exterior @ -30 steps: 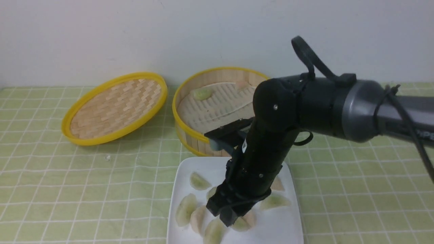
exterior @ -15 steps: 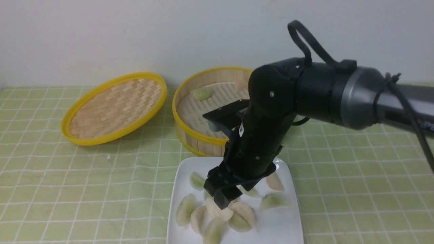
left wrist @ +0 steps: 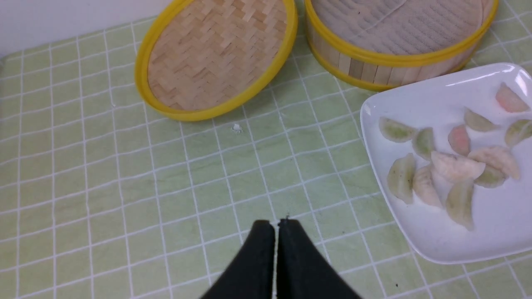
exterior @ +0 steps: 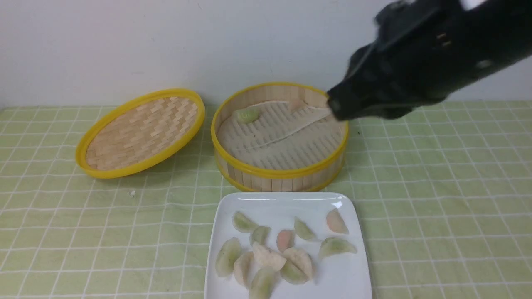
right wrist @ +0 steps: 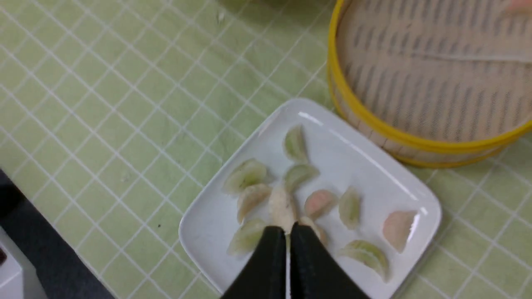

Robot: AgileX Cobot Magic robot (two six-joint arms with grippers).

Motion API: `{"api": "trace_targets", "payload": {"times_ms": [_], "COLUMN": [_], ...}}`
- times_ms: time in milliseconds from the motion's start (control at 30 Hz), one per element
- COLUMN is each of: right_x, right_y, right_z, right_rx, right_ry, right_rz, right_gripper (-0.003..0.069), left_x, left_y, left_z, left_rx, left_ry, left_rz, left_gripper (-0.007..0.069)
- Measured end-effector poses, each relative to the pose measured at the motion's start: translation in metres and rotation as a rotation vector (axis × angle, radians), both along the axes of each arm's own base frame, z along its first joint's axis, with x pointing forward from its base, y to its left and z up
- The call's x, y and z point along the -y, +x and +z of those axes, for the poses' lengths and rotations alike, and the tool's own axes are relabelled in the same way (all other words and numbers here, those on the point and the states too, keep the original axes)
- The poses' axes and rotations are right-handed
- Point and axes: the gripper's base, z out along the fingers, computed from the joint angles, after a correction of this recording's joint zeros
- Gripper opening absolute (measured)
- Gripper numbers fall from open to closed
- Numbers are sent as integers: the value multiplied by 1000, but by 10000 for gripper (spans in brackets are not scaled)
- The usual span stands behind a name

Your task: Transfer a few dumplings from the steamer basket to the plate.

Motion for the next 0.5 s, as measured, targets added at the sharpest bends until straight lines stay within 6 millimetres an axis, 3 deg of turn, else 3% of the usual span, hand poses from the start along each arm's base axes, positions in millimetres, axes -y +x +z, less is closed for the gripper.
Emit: {"api": "trace_targets", "payload": {"times_ms": [100, 233, 367, 500], "right_x": [39, 80, 122, 144], "right_y": [-34, -70, -112, -140], "right_z": [10, -4, -39, -81], "right_rx": [76, 178, 338, 498], "right_ry": [41, 116, 277, 411], "right_rz": [-84, -182, -229, -198], "right_gripper": [-12, -13, -15, -15], "left_x": [0, 2, 5, 8], "left_y": [0, -1, -1, 2], "left_z": [0, -1, 0, 5], "left_rx": [-2, -12, -12, 47], "left_ry": [-5, -24, -50, -84], "left_rz": [1, -10, -28, -46], "left_gripper": [-6, -6, -6, -6]}}
